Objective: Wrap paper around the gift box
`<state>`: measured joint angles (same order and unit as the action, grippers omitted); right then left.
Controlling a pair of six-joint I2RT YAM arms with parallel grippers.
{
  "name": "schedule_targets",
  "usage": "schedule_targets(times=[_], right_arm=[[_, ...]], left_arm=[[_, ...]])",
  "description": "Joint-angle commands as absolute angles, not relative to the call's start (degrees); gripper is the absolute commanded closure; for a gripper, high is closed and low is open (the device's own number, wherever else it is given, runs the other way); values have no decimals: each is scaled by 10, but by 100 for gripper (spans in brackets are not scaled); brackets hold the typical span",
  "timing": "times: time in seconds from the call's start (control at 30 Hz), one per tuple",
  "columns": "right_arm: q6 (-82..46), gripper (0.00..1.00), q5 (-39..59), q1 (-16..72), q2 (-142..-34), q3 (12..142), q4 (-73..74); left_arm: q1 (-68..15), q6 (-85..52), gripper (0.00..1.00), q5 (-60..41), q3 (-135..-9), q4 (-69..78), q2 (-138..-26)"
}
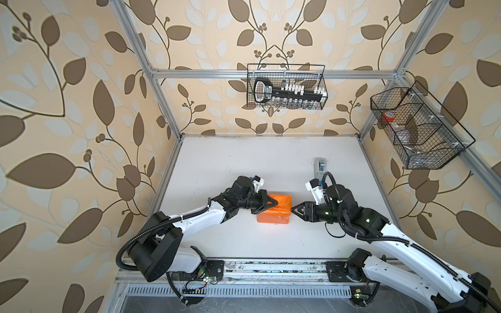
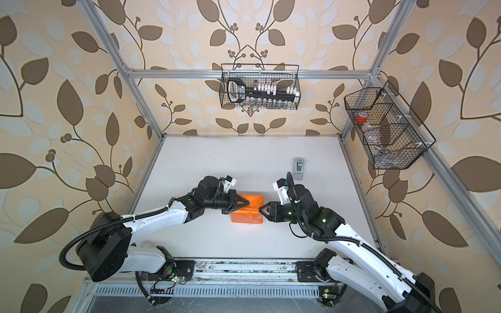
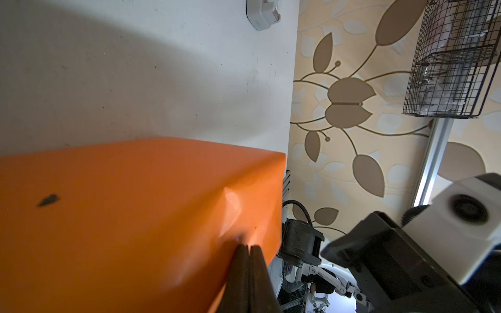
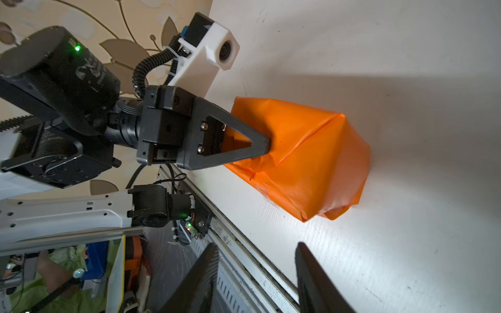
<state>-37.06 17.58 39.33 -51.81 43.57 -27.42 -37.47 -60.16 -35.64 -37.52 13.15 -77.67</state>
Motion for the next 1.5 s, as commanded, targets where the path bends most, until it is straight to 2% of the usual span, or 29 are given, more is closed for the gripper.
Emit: schedule_targets(times=[0.0,0.23,0.33,0.53,1.03,1.47], right_arm=[[-218,58,154,417,-574,484,-351],[-96,58,148,435,-601,510,-318],[-56,54,176,416,-610,518,-320],[-1,57,202,411,-652,526,-321],[15,61,225,405,-701,533,-306],[17,77,257,405,-735,544,-298]], left_arm=[[-379,-589,100,-331,-359,38,-789],[-379,-590,100,-326,-359,29,-788],[-379,-589,100,-325,-360,27,-790],[-379,-588,100,-326,-363,25,-792],[-380,-586,100,-333,-360,33,-799],[-379,-589,100,-335,-354,41,-802]])
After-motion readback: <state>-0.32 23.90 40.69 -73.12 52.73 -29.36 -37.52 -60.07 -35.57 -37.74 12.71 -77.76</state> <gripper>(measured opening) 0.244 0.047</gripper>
